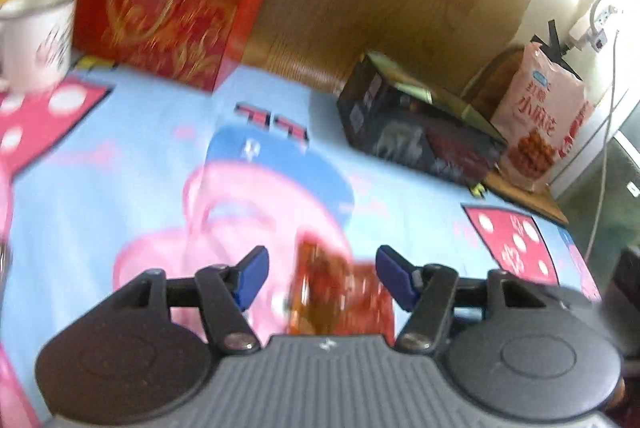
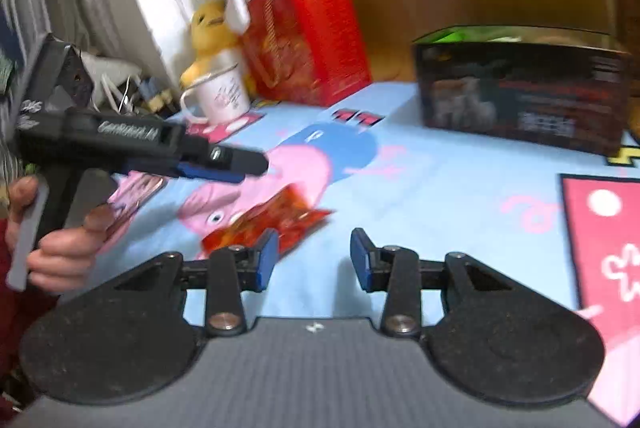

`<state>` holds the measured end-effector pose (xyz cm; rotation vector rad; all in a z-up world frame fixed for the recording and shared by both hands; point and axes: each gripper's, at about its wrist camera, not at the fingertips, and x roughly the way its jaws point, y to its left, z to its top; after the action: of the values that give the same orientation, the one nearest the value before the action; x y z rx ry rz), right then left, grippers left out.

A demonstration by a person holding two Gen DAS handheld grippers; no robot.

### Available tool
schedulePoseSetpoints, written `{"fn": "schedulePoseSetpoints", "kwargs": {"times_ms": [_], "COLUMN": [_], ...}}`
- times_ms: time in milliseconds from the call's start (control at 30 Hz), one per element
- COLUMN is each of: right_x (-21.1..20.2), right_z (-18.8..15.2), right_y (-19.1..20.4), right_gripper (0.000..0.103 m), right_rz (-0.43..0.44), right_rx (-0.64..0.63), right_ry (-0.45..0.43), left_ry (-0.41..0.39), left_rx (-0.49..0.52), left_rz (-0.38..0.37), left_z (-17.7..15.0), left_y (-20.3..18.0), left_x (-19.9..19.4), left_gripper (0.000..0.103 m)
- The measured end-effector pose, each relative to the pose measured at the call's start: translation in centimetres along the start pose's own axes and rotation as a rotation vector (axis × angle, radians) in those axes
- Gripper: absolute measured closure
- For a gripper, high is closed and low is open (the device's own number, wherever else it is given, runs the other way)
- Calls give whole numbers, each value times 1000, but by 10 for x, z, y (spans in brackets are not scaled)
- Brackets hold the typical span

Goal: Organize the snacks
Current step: 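Grasp the orange translucent snack packet with the right gripper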

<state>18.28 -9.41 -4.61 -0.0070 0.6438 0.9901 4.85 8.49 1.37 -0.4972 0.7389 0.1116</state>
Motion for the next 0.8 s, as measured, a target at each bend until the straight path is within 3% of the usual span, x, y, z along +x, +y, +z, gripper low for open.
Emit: {"fn": "schedulePoseSetpoints", "kwargs": {"times_ms": [100, 267, 467, 567, 767, 800], "right_x": [10, 25, 25, 27, 40, 39], "right_z": [5, 7, 7, 8, 14, 14], "right_y": [-1, -19, -37, -45, -26, -25], "right_gripper": [60, 61, 64, 71, 88, 95], "right_rz": [24, 90, 175, 163, 133, 125], "right_rx": [49, 214, 428, 511, 442, 435], "right_ry": [20, 18, 1, -14, 43, 39], "left_ry": [-26, -80, -70, -76, -89, -88], "left_rx": [-20, 22, -94, -101, -71, -74], "left_rz": [-19, 29, -98, -110, -90, -93], "left_z": [-19, -28, -27, -29, -31, -30], "left_y": [4, -7, 18, 19, 15, 16], "left_x": [-3, -2, -6, -7, -6, -6], "left_gripper": [44, 48, 48, 48, 48, 48]}}
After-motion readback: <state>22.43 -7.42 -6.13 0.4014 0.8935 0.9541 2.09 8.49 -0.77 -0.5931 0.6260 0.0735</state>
